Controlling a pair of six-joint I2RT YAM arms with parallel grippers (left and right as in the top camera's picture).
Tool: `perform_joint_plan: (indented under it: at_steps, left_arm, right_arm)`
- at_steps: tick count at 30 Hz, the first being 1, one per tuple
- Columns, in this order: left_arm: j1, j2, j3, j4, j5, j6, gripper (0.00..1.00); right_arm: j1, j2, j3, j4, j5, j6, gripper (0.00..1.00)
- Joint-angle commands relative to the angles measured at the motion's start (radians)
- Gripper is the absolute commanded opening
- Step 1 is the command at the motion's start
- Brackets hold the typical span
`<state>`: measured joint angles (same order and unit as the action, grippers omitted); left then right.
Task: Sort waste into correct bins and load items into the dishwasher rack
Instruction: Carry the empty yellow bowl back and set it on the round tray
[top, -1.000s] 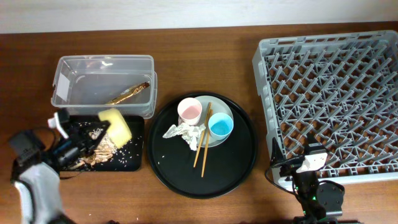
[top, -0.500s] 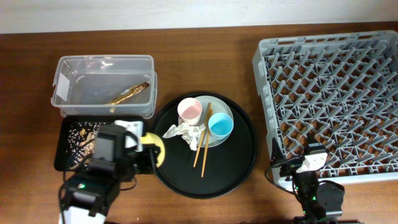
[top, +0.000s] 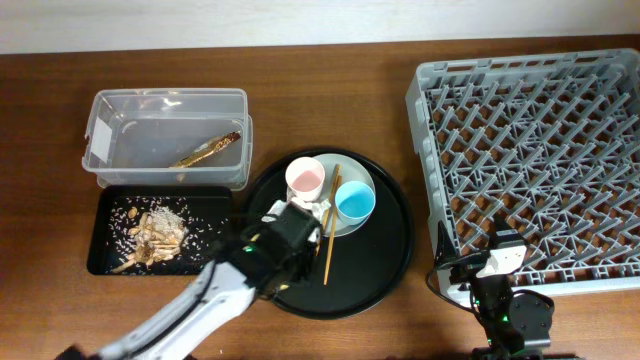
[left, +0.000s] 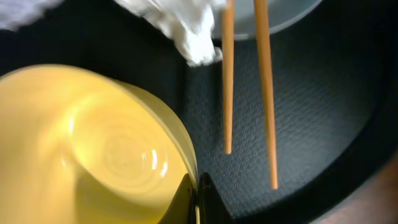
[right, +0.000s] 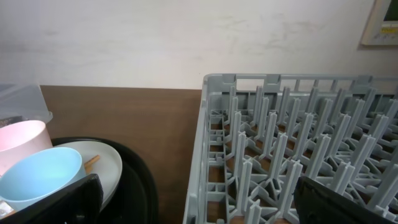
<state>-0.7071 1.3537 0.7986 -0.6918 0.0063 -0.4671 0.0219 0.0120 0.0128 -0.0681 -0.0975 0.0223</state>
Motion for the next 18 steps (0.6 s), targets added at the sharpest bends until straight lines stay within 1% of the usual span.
perform_joint_plan:
  at_steps: [1,3,4,6,7,8,12,14,16,17,18]
  left_arm:
    - [-0.040,0.052,0.007,0.008,-0.087,-0.035,0.00]
    - [-0.048,0.054,0.007,0.007,-0.090,-0.037,0.08]
    - [-0.048,0.054,0.008,0.007,-0.090,-0.037,0.15]
    - [-0.048,0.054,0.014,0.007,-0.090,-0.039,0.36]
    - [-0.048,0.054,0.022,0.005,-0.090,-0.041,0.45]
    - [-0.048,0.053,0.039,-0.002,-0.090,-0.040,0.52]
    - [-0.048,0.038,0.156,-0.064,-0.113,-0.040,0.52]
    - [-0.047,0.031,0.207,-0.091,-0.163,-0.032,0.52]
    - [-0.048,0.032,0.233,-0.078,-0.232,-0.008,0.52]
    - [-0.048,0.032,0.233,-0.055,-0.265,0.031,0.59]
    - [-0.048,0.035,0.233,-0.043,-0.295,0.063,0.62]
  right_arm:
    - [0.003,-0.006,-0.007,-0.001,0.002,0.002,0.98]
    - [0.003,-0.006,-0.007,-0.001,0.002,0.002,0.99]
    - [0.003,-0.006,-0.007,-0.001,0.002,0.002,0.99]
    - [0.003,-0.006,-0.007,-0.001,0.002,0.002,0.99]
    - [0.003,-0.006,-0.007,-0.001,0.002,0.002,0.99]
    - [0.003,-0.006,-0.007,-0.001,0.002,0.002,0.99]
    - [0.003,-0.006,-0.007,-0.001,0.002,0.002,0.99]
    - [0.003,-0.006,-0.007,-0.001,0.002,0.002,0.99]
    - [0.003,-0.006,-0.007,-0.001,0.002,0.002,0.99]
    - [0.003,-0.006,-0.007,-0.001,0.002,0.002,0.99]
    - [0.003,-0.006,-0.007,-0.001,0.002,0.002,0.99]
